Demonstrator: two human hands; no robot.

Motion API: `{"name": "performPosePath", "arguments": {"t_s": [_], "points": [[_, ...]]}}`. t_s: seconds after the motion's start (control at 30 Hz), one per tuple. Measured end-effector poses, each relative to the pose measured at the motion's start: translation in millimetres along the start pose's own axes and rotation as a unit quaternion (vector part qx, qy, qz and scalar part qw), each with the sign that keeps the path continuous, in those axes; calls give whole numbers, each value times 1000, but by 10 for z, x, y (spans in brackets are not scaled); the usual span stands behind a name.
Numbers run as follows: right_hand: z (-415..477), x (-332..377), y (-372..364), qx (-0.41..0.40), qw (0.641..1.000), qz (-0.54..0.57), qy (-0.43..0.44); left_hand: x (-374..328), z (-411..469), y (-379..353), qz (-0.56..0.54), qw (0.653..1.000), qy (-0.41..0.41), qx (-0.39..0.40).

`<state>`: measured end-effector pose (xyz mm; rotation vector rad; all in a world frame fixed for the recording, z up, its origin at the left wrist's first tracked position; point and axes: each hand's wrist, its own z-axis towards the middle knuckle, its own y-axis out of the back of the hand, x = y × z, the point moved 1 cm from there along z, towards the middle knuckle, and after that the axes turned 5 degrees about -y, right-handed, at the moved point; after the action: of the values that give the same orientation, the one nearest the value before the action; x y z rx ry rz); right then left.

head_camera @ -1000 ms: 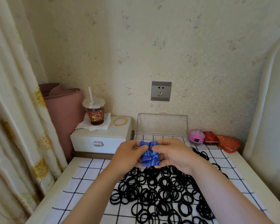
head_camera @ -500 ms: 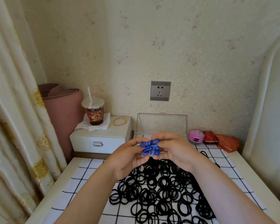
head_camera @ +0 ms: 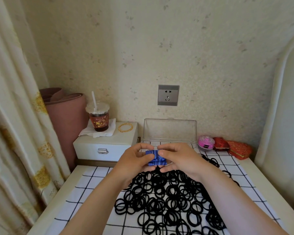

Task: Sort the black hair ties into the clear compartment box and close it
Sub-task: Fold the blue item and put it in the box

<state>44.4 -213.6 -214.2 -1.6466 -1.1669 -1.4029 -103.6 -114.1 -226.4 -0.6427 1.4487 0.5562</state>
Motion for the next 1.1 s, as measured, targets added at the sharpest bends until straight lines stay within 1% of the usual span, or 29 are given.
{"name": "performPosePath", "arguments": {"t_s": [0.13,0.23,0.33,0.4,0.47,0.53,0.6,0.77,0.9,1.0,1.1], "points": [[-20,6,19,3,1000,8,-3,18,8,-3,80,997,-14,0],[-8,2,21,-8,1000,24,-3,50,11,-2,135,990,-15,32],[9,2,58,-13,997,73,-28,26,-2,17,216,973,-69,52],[8,13,80,0,992,112,-52,0,-38,18,205,970,-106,83],[7,15,86,11,989,130,-68,1,-54,20,207,962,-151,97],[3,11,76,22,989,127,-78,34,-26,33,231,949,-196,82],[-4,7,51,29,989,115,-82,64,9,55,242,946,-206,55],[-8,-4,-2,19,995,81,-59,79,51,66,191,969,-157,19],[-21,-7,-16,7,1000,2,-21,67,31,35,114,990,-77,3],[-44,15,-37,14,998,-66,6,72,49,43,89,996,-17,-25],[-30,17,-66,-4,990,-137,29,70,78,69,79,996,8,-39]]}}
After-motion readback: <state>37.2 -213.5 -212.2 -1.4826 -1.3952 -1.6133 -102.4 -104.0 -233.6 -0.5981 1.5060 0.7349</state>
